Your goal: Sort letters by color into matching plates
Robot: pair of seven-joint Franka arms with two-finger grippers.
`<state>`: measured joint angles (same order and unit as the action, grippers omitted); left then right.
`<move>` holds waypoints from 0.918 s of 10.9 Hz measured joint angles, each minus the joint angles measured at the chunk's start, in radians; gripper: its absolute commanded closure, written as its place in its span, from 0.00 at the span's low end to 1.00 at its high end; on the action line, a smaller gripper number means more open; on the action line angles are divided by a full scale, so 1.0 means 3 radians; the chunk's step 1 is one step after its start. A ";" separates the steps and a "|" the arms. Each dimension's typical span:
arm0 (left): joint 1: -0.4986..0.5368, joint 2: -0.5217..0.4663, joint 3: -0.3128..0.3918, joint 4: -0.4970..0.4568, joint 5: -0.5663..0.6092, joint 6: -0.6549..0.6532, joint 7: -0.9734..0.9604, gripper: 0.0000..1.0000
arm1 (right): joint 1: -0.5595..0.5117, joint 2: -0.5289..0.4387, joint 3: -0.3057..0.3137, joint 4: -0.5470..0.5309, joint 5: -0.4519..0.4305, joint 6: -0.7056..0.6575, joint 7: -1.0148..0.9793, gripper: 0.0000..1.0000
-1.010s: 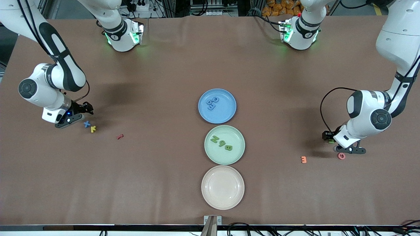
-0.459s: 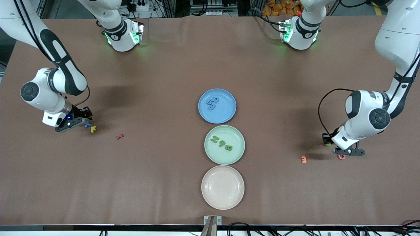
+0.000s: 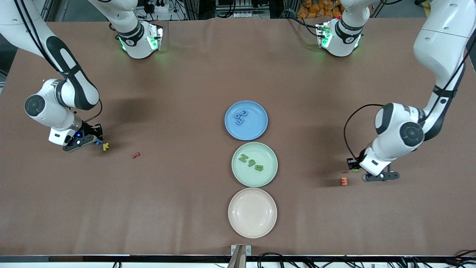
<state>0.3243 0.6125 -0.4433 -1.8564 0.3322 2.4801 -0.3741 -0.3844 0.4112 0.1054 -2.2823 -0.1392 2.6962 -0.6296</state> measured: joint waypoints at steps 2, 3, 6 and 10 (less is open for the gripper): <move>-0.0310 0.0000 -0.0012 0.0044 0.0000 0.0000 -0.0545 1.00 | 0.0001 0.0000 -0.0001 0.0016 0.0003 -0.0028 0.0003 1.00; -0.0485 0.0000 -0.0016 0.0064 0.0000 -0.0001 -0.0834 1.00 | 0.0002 -0.0017 -0.0001 0.0038 0.0010 -0.0158 0.0039 1.00; -0.0974 0.0008 -0.0021 0.0146 0.0000 -0.0002 -0.1589 1.00 | 0.0091 -0.0300 0.0042 0.0151 0.0155 -0.0901 0.0335 1.00; -0.1550 0.0130 -0.0021 0.0341 0.0000 0.0008 -0.2416 1.00 | 0.0167 -0.0812 0.0585 0.0206 0.0832 -0.1705 0.1125 1.00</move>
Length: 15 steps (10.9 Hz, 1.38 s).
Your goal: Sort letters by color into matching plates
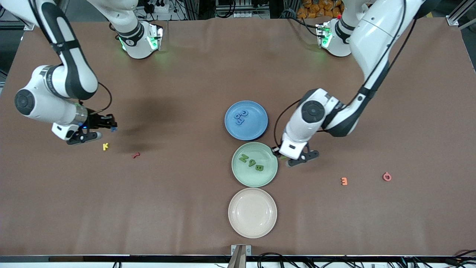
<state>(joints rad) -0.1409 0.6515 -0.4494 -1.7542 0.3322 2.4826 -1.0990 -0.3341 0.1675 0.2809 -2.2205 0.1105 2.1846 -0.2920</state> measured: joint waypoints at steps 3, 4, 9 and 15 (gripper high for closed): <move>-0.0346 0.0182 0.0041 0.0268 0.0000 0.0000 -0.0341 0.00 | 0.0098 -0.0105 0.0677 0.0097 0.0080 -0.0137 0.1338 1.00; -0.0377 0.0222 0.0061 0.0321 0.0000 0.0000 -0.0351 0.00 | 0.0209 -0.0105 0.0853 0.0169 0.0084 -0.0151 0.1815 1.00; -0.0193 0.0218 0.0155 0.0444 0.0118 -0.0137 -0.0065 0.00 | 0.1234 0.0104 0.0985 0.0288 0.0102 0.0155 0.3450 1.00; 0.0737 -0.0080 -0.0175 0.0189 0.0096 -0.0677 0.0552 0.00 | 0.2797 0.0916 0.0220 0.1043 0.0084 0.0476 0.4981 1.00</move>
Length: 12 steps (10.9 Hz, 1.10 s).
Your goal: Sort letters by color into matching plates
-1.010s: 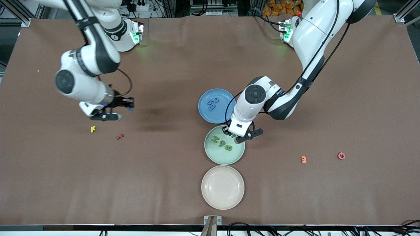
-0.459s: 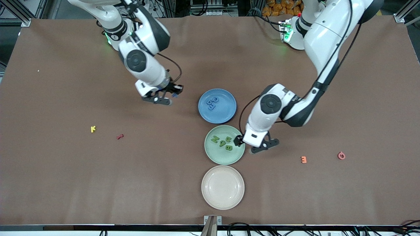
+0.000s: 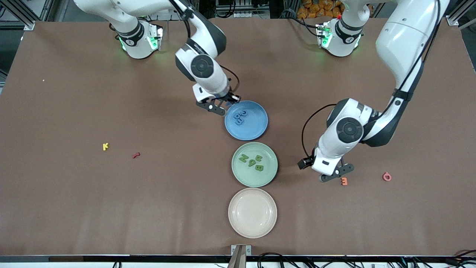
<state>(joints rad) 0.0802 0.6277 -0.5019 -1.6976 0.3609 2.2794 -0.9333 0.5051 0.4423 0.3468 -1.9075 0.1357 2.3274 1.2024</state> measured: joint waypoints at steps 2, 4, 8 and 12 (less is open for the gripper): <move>0.0579 -0.0220 -0.0468 -0.0310 -0.0023 -0.0013 -0.0001 0.00 | 0.0240 0.0363 -0.0180 0.0460 -0.0001 -0.0003 0.0226 0.48; 0.1423 -0.0515 -0.1182 -0.0680 -0.0028 -0.0035 -0.0001 0.00 | 0.0284 0.0614 -0.0238 0.0783 -0.0002 -0.0004 0.0362 0.00; 0.2211 -0.0821 -0.1836 -0.0721 -0.0030 -0.0367 0.0093 0.00 | 0.0393 0.0758 -0.0387 0.1097 -0.0002 -0.0010 0.0553 0.00; 0.2227 -0.0822 -0.1838 -0.0082 -0.0032 -0.1223 0.0792 0.00 | 0.0049 0.0250 -0.0417 0.1104 -0.0006 -0.0588 0.0228 0.00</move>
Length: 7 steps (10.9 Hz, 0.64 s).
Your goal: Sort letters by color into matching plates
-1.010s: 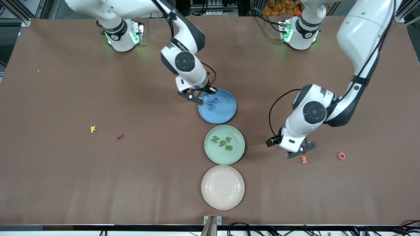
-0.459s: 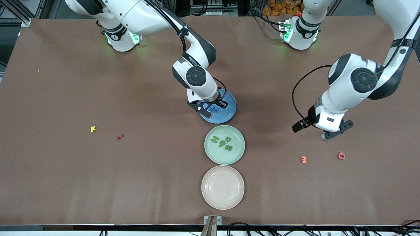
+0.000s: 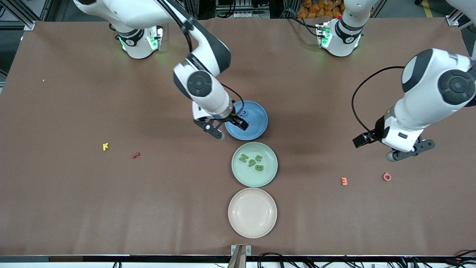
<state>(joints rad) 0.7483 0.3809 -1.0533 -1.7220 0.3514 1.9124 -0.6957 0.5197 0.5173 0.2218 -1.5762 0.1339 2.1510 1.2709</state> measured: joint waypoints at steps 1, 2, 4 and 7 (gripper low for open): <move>0.0014 -0.0003 0.0001 0.0082 0.0000 -0.0107 0.0144 0.00 | -0.0116 -0.0254 0.0002 -0.0012 0.0000 -0.0260 -0.0214 0.00; 0.0028 -0.0012 0.0007 0.0117 0.0000 -0.0185 0.0298 0.00 | -0.0217 -0.0518 0.0001 -0.0019 -0.0001 -0.0504 -0.0511 0.00; -0.0116 -0.0185 0.0304 0.0153 -0.0201 -0.0254 0.0664 0.00 | -0.0527 -0.1083 -0.0013 -0.0021 -0.0016 -0.1071 -0.1200 0.00; -0.1266 -0.0753 0.1750 0.0163 -0.0883 -0.0335 0.1286 0.00 | -0.0906 -0.1454 -0.0381 0.0113 -0.0204 -0.1827 -0.2166 0.00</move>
<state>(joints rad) 0.3684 0.1551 -0.5284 -1.6731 0.0865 1.8119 -0.3100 0.2480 0.0812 0.1074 -1.5423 0.0726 1.6030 0.6211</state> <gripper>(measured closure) 0.000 0.000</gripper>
